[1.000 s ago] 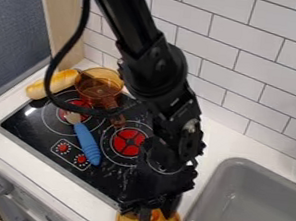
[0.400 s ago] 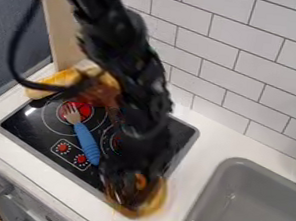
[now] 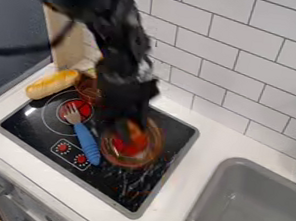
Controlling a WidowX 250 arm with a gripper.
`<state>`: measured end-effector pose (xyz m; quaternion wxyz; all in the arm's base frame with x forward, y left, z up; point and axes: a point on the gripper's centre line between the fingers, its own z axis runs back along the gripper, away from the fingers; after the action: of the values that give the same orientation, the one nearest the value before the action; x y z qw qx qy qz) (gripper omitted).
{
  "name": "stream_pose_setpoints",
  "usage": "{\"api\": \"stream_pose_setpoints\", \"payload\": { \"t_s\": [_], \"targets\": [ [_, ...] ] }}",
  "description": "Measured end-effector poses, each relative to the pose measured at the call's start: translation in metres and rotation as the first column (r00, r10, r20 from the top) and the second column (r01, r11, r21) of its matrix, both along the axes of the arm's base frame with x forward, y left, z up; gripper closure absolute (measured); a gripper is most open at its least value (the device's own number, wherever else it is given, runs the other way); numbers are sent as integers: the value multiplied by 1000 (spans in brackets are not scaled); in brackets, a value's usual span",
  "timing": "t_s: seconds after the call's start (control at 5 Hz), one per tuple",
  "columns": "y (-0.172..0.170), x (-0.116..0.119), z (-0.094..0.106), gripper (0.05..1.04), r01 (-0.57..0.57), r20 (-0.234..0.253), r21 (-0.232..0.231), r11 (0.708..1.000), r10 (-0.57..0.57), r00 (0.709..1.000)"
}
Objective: Put the orange lid on the orange pot
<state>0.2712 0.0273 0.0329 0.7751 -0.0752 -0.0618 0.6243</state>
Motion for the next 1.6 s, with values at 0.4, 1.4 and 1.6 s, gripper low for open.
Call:
{"api": "stream_pose_setpoints", "payload": {
  "t_s": [0.4, 1.4, 1.6],
  "targets": [
    [69, 40, 18, 705, -172, 27, -22, 985, 173, 985],
    [150, 105, -43, 705, -269, -149, 28, 963, 270, 951],
    [144, 102, -45, 705, -255, -150, 34, 966, 257, 955]
  ]
}}
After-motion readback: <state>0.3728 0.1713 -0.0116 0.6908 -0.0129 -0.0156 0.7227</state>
